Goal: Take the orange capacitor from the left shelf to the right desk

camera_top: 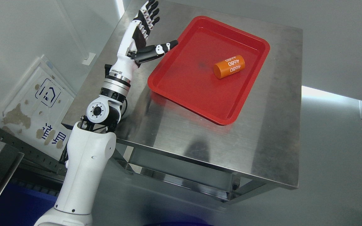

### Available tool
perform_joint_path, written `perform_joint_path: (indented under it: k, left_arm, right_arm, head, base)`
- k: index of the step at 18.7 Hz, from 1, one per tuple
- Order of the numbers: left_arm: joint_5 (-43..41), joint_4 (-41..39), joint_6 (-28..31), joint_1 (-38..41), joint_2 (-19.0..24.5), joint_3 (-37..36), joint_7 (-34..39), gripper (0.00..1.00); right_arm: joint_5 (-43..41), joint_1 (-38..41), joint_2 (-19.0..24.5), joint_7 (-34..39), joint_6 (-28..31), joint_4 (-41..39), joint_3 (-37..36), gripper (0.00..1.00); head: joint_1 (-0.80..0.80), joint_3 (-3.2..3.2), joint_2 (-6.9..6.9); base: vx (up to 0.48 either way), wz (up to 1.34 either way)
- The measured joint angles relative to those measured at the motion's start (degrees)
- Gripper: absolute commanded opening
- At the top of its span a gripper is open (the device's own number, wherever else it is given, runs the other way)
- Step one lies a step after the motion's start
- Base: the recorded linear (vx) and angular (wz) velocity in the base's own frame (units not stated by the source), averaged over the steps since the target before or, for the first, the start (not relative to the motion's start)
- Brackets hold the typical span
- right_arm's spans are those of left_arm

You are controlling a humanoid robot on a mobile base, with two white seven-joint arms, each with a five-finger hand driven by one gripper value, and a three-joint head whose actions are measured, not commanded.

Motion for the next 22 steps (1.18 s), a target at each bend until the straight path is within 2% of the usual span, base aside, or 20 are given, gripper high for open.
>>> perform_joint_path:
  k: [6,10,22]
  left_arm:
    - [-0.3,-4.6,1.1,5.8,0.0,6.6,0.5,1.0]
    - [-2.3,-6.5,-2.0,9.1,0.0,9.5,0.5,1.0]
    - [-6.7,-9.3,-3.2,15.3,0.0,11.9,0.3,1.0]
  right_arm:
    - [0.0,0.0,0.0,0.0,0.0,0.0,0.0,1.0]
    - [0.0,0.0,0.0,0.0,0.0,0.0,0.0,1.0]
    - [0.0,0.0,0.0,0.0,0.0,0.0,0.0,1.0]
  head:
    - [0.0,0.0,0.0]
    - [0.0,0.0,0.0]
    - [0.0,0.0,0.0]
  base:
    - [0.0,0.0]
    - [0.0,0.0]
    - [0.0,0.0]
